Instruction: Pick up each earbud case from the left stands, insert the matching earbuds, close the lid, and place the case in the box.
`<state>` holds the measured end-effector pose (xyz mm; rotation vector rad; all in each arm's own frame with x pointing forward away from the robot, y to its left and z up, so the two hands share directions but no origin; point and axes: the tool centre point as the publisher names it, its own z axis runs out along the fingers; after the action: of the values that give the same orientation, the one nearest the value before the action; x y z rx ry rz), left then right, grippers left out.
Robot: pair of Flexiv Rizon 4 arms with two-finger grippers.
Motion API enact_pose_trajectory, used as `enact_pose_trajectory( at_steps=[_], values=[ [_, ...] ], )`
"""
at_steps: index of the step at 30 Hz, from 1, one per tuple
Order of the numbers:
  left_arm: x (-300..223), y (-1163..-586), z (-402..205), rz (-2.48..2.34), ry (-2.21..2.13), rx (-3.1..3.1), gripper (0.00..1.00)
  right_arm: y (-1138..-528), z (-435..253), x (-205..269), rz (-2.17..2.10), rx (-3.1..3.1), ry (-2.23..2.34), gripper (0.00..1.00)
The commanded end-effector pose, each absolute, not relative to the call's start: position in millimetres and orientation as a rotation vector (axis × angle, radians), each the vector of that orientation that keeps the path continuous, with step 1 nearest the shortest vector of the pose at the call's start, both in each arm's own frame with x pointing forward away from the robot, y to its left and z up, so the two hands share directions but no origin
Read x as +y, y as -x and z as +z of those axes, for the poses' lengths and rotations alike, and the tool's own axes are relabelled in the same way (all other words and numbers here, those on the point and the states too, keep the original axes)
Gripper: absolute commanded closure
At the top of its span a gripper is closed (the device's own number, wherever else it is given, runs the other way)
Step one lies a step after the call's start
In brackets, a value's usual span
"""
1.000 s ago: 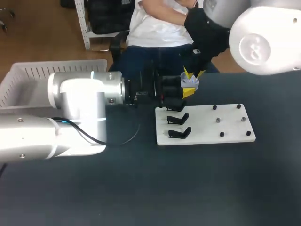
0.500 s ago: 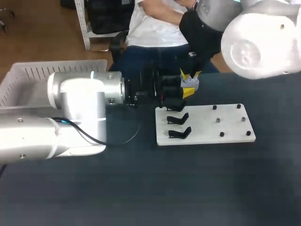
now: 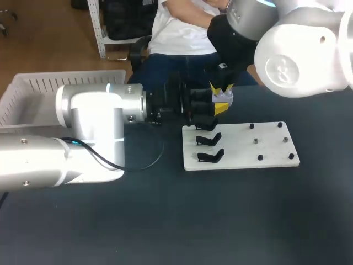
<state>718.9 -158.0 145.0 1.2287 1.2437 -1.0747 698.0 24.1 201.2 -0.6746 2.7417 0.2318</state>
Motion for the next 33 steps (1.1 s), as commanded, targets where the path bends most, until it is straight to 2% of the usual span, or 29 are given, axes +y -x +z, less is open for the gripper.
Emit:
enact_pose_trajectory(
  at_steps=[1, 33],
  values=[
    [-158.2, -717.3, 143.8, -1.068, -1.221, 1.24, 1.0, -698.7, 199.0, 23.8, 0.23, 2.738, 0.673, 1.0],
    [-158.2, -717.3, 143.8, -1.068, -1.221, 1.24, 1.0, -698.1, 189.8, 21.8, 0.184, 2.741, 0.71, 1.0]
  ],
)
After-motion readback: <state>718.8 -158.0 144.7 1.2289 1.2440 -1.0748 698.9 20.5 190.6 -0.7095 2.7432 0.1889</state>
